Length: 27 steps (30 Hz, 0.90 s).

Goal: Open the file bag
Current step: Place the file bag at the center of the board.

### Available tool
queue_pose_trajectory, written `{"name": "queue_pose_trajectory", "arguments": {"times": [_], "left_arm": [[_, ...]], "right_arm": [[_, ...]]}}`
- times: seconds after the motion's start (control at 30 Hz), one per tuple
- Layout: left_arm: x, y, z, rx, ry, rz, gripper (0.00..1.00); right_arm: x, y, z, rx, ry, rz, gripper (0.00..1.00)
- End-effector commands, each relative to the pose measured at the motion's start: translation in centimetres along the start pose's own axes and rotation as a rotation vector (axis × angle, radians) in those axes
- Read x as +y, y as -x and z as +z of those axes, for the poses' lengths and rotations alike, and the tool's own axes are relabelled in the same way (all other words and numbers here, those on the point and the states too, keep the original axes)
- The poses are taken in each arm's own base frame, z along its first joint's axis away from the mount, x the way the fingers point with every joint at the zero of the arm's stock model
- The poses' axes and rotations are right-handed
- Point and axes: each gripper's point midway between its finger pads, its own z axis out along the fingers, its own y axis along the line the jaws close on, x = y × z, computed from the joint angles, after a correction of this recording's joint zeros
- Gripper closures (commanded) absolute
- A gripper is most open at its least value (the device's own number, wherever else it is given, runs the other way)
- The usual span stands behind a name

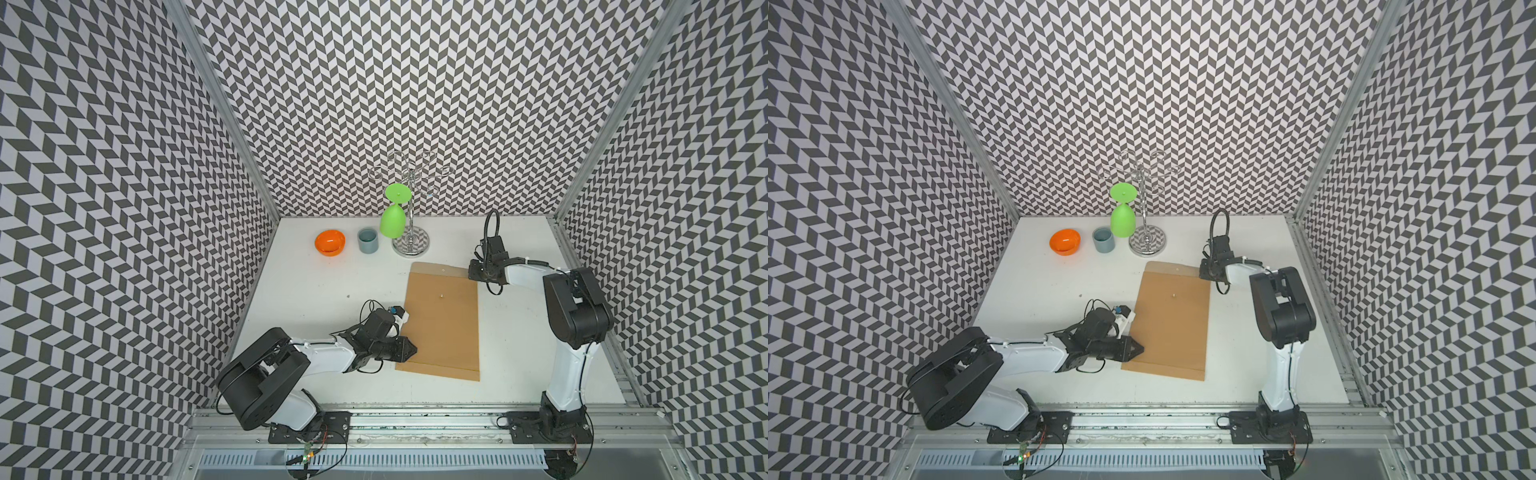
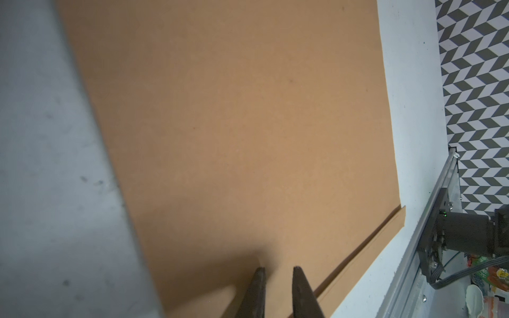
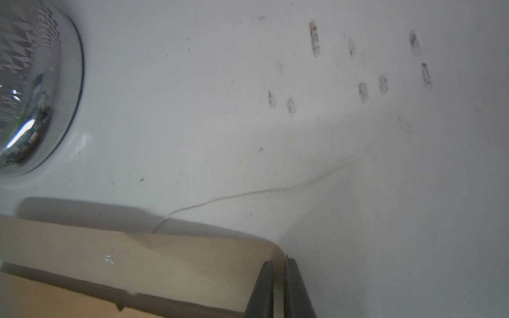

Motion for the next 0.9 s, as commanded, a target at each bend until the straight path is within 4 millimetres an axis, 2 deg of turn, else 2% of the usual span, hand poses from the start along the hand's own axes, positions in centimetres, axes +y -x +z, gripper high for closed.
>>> {"name": "queue_pose_trajectory", "arguments": {"times": [0.0,0.23,0.4,0.5,0.63,0.87], "left_arm": [[-0.2,-0.4,0.4,0.027,-0.003,0.006,0.79],[-0.9,-1.4,1.1,0.057,-0.015,0.018,0.79],[-0.6,-1.3,1.0,0.058,0.01,0.023,0.79],[-0.6,-0.8,0.9,0.055,0.033,0.036,0.79],[-1.1,0.2,0.3,0.035,0.051,0.057,0.79],[-1.8,2.5,-1.1,-0.006,0.098,0.116,0.78]], "right_arm": [[-0.2,-3.4,2.0,0.122,-0.038,-0.042,0.89],[1.2,-3.0,2.6,0.131,-0.028,-0.071,0.87],[0.8,-2.8,2.1,0.115,-0.044,-0.057,0.84],[0.7,-1.8,1.2,0.094,-0.034,-0.038,0.73],[1.0,0.1,-0.4,0.047,-0.006,-0.009,0.63],[1.6,1.7,-2.8,-0.009,0.031,0.014,0.45]]}}
